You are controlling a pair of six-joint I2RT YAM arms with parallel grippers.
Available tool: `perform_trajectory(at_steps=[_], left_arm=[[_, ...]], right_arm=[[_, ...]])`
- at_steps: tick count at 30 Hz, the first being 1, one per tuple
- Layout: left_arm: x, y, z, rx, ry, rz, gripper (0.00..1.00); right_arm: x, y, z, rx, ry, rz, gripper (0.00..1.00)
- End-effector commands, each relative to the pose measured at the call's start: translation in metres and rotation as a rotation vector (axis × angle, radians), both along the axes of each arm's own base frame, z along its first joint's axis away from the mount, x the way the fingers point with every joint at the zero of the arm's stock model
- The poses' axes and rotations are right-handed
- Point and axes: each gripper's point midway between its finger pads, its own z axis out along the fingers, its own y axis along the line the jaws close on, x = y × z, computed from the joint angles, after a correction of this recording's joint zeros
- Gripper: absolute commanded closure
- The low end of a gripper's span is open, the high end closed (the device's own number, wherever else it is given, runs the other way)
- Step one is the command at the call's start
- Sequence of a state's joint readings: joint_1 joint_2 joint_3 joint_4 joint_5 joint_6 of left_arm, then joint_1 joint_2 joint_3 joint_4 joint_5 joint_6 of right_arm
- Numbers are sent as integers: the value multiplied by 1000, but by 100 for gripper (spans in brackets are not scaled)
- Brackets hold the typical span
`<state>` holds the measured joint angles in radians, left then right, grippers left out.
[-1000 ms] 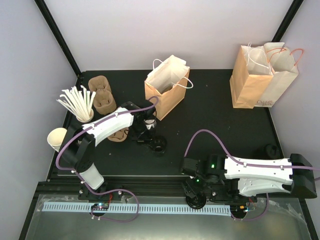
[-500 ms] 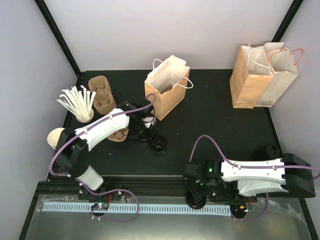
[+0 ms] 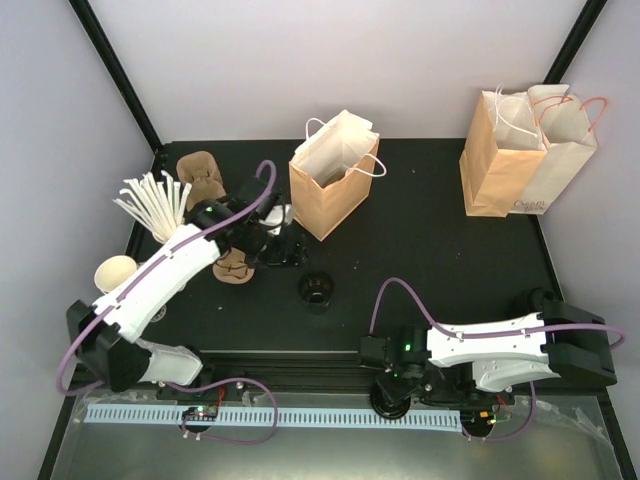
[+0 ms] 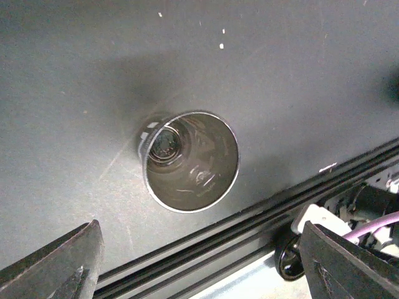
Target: Pack the takeout coffee
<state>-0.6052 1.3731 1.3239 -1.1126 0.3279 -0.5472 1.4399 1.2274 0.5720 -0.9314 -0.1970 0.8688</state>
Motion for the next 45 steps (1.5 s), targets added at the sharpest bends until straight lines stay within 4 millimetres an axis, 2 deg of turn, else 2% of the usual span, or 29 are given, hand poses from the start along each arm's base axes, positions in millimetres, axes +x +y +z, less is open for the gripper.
perform_trajectory(at_steps=[1, 4, 10, 14, 19, 24, 29, 32, 36, 39, 45], left_arm=[[12, 27, 36, -16, -132, 120, 12], [12, 34, 47, -48, -175, 136, 11], [8, 30, 64, -123, -244, 102, 11], [4, 27, 76, -181, -306, 74, 11], [-5, 26, 80, -232, -344, 46, 11], [-21, 17, 78, -310, -330, -18, 11], [-38, 5, 78, -414, -316, -97, 11], [-42, 5, 76, -431, -323, -108, 10], [-43, 5, 72, -438, -319, -108, 9], [-43, 5, 70, -436, -318, -109, 9], [-42, 9, 75, -428, -355, -101, 9]], right_arm=[[8, 17, -2, 50, -53, 6, 58], [14, 26, 6, 87, -91, 3, 63], [36, 48, 25, 155, -207, -6, 73], [55, 63, 35, 174, -307, -22, 73], [71, 78, 43, 192, -364, -39, 73], [66, 75, 43, 198, -332, -34, 71], [49, 62, 42, 222, -247, -31, 55], [36, 49, 36, 219, -183, -37, 46], [28, 33, 25, 191, -147, -45, 37], [22, 37, 21, 189, -124, -25, 37], [11, 41, 6, 98, -122, 39, 46]])
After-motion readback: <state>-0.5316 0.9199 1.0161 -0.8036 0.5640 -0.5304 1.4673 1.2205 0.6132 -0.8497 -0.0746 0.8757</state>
